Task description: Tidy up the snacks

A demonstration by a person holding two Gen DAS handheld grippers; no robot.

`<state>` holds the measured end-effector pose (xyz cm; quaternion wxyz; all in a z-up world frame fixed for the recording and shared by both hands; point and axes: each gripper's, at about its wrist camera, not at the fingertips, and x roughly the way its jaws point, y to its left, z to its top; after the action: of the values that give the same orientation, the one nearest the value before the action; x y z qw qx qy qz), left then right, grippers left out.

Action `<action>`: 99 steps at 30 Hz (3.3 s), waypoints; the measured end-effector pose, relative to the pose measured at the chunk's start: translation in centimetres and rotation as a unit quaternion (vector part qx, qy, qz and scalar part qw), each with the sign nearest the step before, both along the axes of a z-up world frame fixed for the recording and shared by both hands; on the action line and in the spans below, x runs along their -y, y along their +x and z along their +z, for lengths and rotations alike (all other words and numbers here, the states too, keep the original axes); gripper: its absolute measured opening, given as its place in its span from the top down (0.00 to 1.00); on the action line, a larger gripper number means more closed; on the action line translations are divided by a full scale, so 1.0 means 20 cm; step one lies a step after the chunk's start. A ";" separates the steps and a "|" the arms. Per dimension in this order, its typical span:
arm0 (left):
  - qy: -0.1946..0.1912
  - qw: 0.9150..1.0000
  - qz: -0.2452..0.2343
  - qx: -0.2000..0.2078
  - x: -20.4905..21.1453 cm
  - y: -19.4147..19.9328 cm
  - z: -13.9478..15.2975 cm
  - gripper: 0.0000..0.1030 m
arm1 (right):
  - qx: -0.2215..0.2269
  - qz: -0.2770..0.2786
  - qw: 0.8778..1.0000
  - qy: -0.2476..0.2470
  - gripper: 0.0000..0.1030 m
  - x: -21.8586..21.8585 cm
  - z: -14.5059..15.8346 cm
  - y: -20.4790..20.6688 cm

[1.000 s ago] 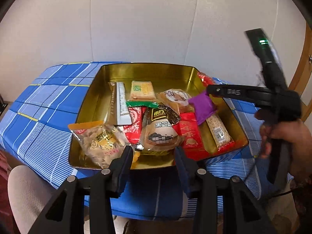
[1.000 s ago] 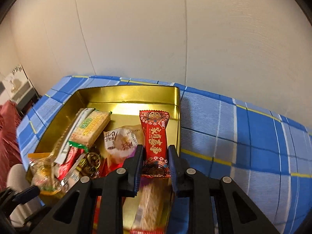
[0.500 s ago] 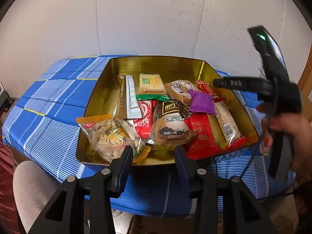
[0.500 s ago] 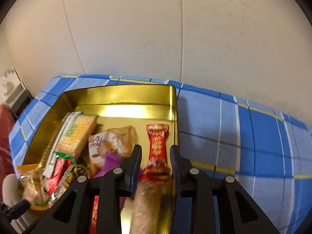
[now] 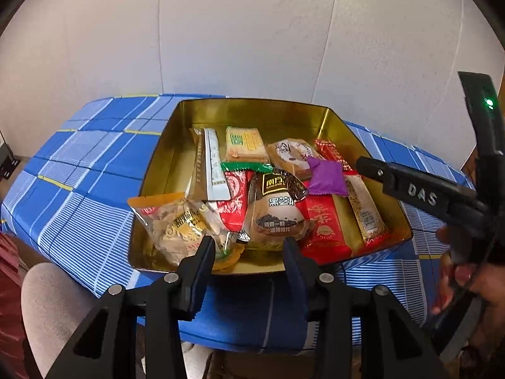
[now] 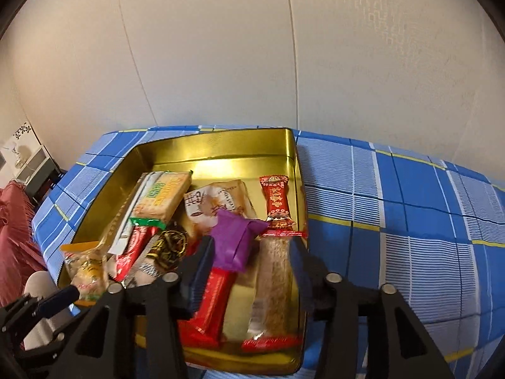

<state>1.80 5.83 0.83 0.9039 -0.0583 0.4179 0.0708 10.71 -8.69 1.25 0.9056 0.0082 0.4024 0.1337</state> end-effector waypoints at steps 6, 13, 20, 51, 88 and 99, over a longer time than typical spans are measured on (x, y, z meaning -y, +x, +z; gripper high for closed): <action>0.001 1.000 0.004 0.001 -0.03 -0.01 0.02 0.57 | -0.001 -0.004 1.000 0.004 0.39 -0.01 0.02 -0.07; 0.016 1.000 0.001 0.011 -0.06 -0.06 0.06 0.57 | -0.006 -0.002 1.000 0.008 0.23 -0.04 0.03 -0.15; 0.018 1.000 0.003 0.018 -0.09 -0.08 0.09 0.57 | 0.000 -0.014 1.000 0.020 0.00 -0.07 0.04 -0.25; 0.030 0.998 0.013 0.047 -0.08 -0.13 0.15 0.57 | 0.017 -0.048 0.999 -0.010 0.00 -0.04 0.07 -0.35; 0.039 0.997 0.006 0.068 -0.04 -0.16 0.18 0.57 | 0.008 -0.043 0.999 -0.014 0.00 -0.05 0.04 -0.34; 0.019 0.998 0.001 0.053 -0.04 -0.15 0.16 0.57 | 0.011 -0.044 0.999 -0.014 0.00 -0.04 0.05 -0.35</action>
<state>-1.24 6.67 4.08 0.9257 -0.0450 0.3679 0.0760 3.80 -7.83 2.31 0.9149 0.0116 0.3938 0.0883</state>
